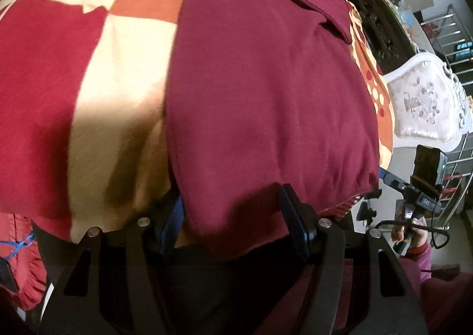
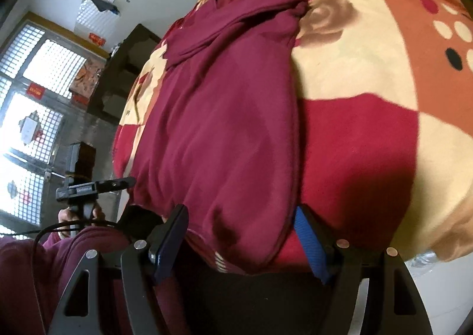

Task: Fold small clothes
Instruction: 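Grasp the sweater hem with both tools and lift it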

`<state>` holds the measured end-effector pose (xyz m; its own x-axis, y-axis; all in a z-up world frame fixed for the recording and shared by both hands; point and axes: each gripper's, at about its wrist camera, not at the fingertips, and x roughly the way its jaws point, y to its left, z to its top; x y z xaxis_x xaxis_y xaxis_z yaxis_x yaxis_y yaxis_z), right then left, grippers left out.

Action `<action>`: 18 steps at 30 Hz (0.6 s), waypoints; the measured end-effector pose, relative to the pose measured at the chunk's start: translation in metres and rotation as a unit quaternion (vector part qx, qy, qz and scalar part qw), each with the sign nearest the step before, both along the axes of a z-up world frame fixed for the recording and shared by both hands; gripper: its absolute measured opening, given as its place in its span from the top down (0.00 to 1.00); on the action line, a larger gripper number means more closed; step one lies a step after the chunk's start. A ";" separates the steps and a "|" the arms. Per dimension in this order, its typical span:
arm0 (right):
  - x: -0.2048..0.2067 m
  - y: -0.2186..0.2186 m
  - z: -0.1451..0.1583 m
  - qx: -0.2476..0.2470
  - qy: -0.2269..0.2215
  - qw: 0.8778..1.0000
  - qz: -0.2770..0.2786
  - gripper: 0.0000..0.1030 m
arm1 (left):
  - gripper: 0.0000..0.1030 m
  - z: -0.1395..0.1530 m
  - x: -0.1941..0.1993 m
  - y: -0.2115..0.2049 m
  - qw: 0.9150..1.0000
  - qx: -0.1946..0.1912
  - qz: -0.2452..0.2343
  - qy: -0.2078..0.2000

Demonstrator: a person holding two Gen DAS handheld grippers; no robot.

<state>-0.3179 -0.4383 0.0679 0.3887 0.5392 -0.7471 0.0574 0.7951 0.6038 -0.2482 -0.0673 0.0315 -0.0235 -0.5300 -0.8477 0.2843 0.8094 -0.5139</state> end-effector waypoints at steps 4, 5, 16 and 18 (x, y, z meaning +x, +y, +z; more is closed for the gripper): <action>0.000 0.004 -0.005 0.006 -0.014 1.000 0.001 0.43 | 0.38 -0.004 0.002 0.000 1.000 -0.010 0.006 0.008; 0.000 0.005 -0.009 0.007 -0.010 1.000 -0.002 0.54 | 0.38 -0.006 0.003 0.000 1.000 -0.016 0.012 0.012; -0.020 0.013 0.015 0.018 -0.045 0.999 -0.010 0.91 | 0.90 -0.008 -0.008 -0.002 0.998 -0.047 0.003 0.032; -0.029 0.018 0.028 0.020 -0.050 0.999 0.001 0.92 | 0.91 0.006 -0.010 0.003 0.998 -0.067 -0.006 0.014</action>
